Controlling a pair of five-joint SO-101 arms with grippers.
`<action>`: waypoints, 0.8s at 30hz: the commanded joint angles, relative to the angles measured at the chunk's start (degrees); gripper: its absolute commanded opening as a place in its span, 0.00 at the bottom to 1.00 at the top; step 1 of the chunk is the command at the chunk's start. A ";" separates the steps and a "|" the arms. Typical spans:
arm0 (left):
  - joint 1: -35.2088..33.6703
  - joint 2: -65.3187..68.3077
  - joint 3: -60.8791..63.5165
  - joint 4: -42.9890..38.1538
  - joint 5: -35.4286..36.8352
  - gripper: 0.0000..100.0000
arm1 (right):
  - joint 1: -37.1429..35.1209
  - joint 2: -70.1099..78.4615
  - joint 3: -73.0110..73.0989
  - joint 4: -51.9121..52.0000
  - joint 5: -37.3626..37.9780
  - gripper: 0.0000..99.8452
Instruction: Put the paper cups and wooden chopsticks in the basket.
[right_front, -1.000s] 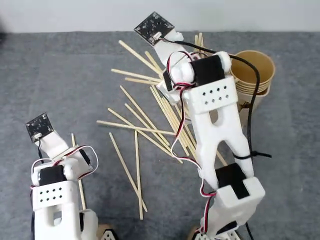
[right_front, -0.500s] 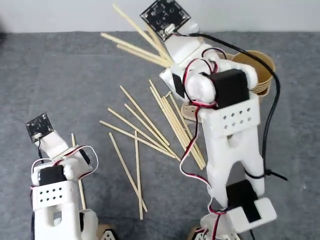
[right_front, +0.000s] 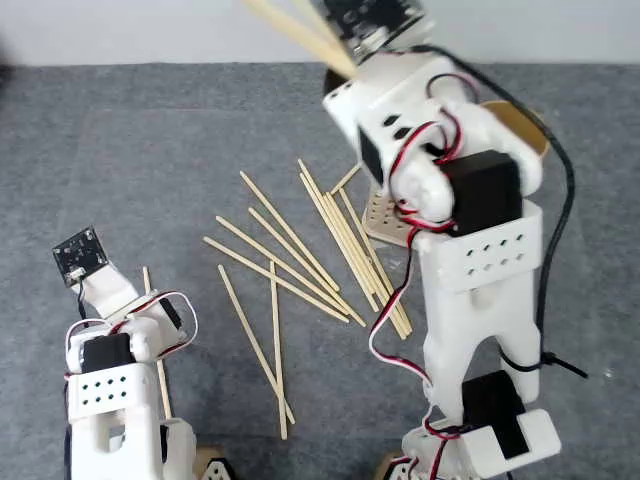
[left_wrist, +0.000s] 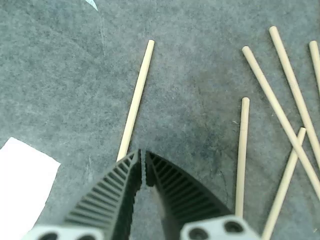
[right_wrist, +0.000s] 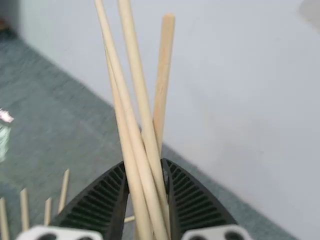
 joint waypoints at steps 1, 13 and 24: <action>-0.09 -1.67 -0.40 -0.88 -0.44 0.01 | 1.63 -2.15 -3.08 -6.02 -0.62 0.01; -0.09 -1.67 -0.40 -0.88 -0.44 0.01 | 4.09 1.36 -2.99 -20.18 -0.44 0.01; -0.09 -1.67 -0.40 -0.88 -0.44 0.01 | 9.10 7.60 -2.73 -16.40 -2.99 0.01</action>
